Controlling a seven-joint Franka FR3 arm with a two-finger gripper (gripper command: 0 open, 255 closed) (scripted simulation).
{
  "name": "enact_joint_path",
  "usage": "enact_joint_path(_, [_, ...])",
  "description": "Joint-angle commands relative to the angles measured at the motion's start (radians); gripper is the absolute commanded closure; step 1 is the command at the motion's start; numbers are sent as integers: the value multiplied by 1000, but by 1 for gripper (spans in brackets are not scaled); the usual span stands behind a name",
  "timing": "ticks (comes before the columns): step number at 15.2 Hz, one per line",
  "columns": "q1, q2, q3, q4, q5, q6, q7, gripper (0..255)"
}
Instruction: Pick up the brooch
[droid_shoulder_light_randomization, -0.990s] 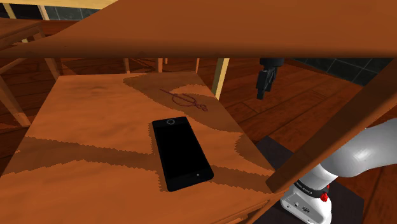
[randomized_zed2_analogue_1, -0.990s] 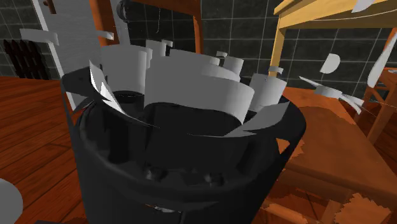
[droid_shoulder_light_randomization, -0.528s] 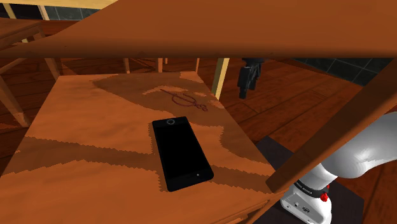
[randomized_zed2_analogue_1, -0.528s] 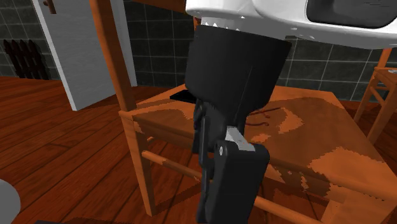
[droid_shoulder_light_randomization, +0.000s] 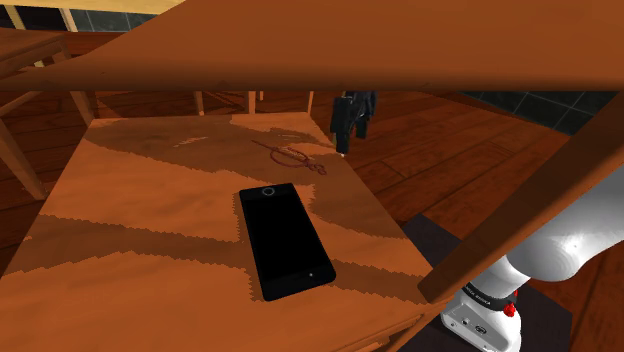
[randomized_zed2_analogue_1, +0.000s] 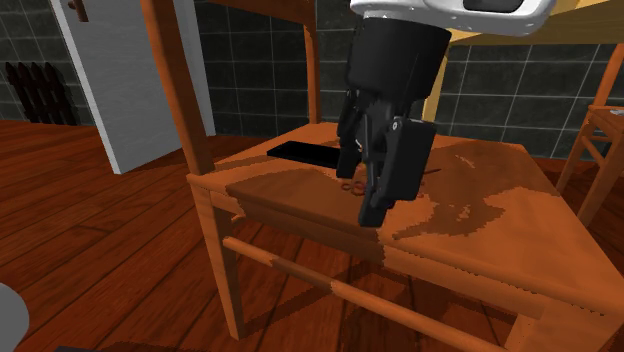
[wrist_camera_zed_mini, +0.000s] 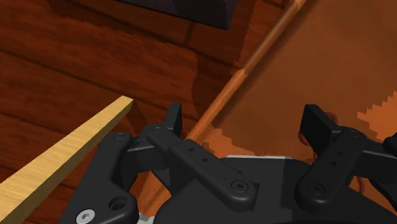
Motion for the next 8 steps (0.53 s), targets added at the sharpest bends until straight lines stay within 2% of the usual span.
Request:
enact_joint_path(1, [12, 48, 33, 60, 6, 0, 39, 0])
enact_joint_path(6, [37, 176, 104, 214, -8, -3, 125, 0])
enact_joint_path(8, [38, 172, 105, 184, -7, 24, 121, 0])
